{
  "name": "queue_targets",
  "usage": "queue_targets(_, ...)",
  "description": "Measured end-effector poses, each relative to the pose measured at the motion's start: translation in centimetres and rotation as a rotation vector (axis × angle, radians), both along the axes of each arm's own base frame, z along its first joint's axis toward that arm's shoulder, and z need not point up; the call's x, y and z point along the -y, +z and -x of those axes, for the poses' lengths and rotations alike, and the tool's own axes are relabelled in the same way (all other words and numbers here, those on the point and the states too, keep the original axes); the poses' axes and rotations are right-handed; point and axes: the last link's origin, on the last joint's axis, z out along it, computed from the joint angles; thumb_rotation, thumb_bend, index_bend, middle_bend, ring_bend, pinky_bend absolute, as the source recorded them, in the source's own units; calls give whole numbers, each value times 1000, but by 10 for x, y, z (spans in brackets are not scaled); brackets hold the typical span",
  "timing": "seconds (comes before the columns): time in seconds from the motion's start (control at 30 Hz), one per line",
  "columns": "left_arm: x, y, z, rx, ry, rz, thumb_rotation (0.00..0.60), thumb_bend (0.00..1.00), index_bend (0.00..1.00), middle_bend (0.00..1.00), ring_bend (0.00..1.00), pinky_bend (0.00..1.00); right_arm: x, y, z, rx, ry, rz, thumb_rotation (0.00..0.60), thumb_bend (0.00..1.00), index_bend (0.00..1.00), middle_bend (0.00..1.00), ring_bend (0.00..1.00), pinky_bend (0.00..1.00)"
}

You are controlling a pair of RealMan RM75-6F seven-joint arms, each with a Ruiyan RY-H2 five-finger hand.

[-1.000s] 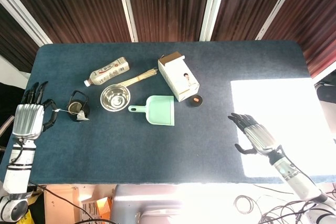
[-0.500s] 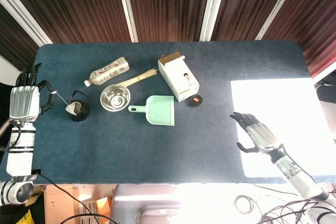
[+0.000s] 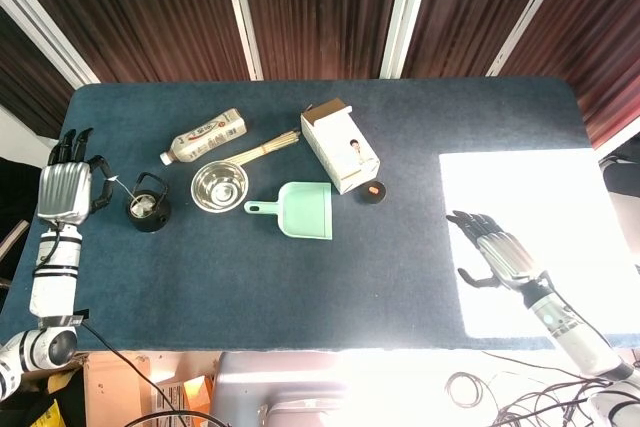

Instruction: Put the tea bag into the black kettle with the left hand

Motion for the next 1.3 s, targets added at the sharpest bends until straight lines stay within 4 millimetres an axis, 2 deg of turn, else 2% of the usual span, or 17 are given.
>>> queue_targets(0.17, 7, -7, 2, -18, -13, 27, 600, 440, 656, 96, 0, 156, 0, -1, 1, -1, -3, -5, 600, 331, 0, 4, 0, 0)
queue_targets(0.43, 23, -31, 12, -57, -13, 124, 600, 436, 656, 96, 0, 156, -3, -6, 0, -14, 4, -16, 600, 330, 0, 4, 0, 0)
queue_targets(0.5, 29, -37, 14, -64, -25, 147, 600, 414, 621, 96, 0, 156, -3, -5, 1, -14, 1, -15, 600, 331, 0, 4, 0, 0)
queue_targets(0.6, 41, -43, 18, -82, -53, 182, 600, 271, 380, 85, 0, 155, -4, -5, 1, -16, -4, -14, 600, 331, 0, 4, 0, 0)
queue_targets(0.67, 49, -47, 20, -87, -70, 204, 600, 118, 187, 55, 0, 155, -4, -5, 2, -17, -5, -15, 600, 330, 0, 4, 0, 0)
queue_targets(0.77, 63, -49, 24, -85, -84, 239, 600, 13, 49, 21, 0, 155, -5, -6, 1, -17, -4, -18, 600, 330, 0, 4, 0, 0)
queue_targets(0.83, 69, -49, 23, -78, -84, 257, 600, 0, 15, 9, 0, 155, -6, -6, 0, -18, -2, -19, 600, 331, 0, 4, 0, 0)
queue_targets(0.97, 84, -44, 21, -64, -84, 298, 600, 0, 8, 0, 0, 155, -8, -5, 0, -24, 3, -14, 600, 330, 0, 4, 0, 0)
queue_targets(1.17, 115, -19, 21, 5, -100, 280, 600, 24, 8, 0, 0, 146, -21, 6, 5, -70, 8, 21, 600, 331, 0, 4, 0, 0)
queue_targets(1.27, 140, -4, 27, 54, -113, 229, 600, 27, 8, 0, 0, 134, -37, 15, 12, -128, 11, 64, 600, 331, 0, 4, 0, 0)
queue_targets(1.3, 153, 1, 31, 70, -109, 208, 600, 27, 8, 0, 0, 132, -43, 18, 14, -146, 12, 83, 600, 330, 0, 4, 0, 0)
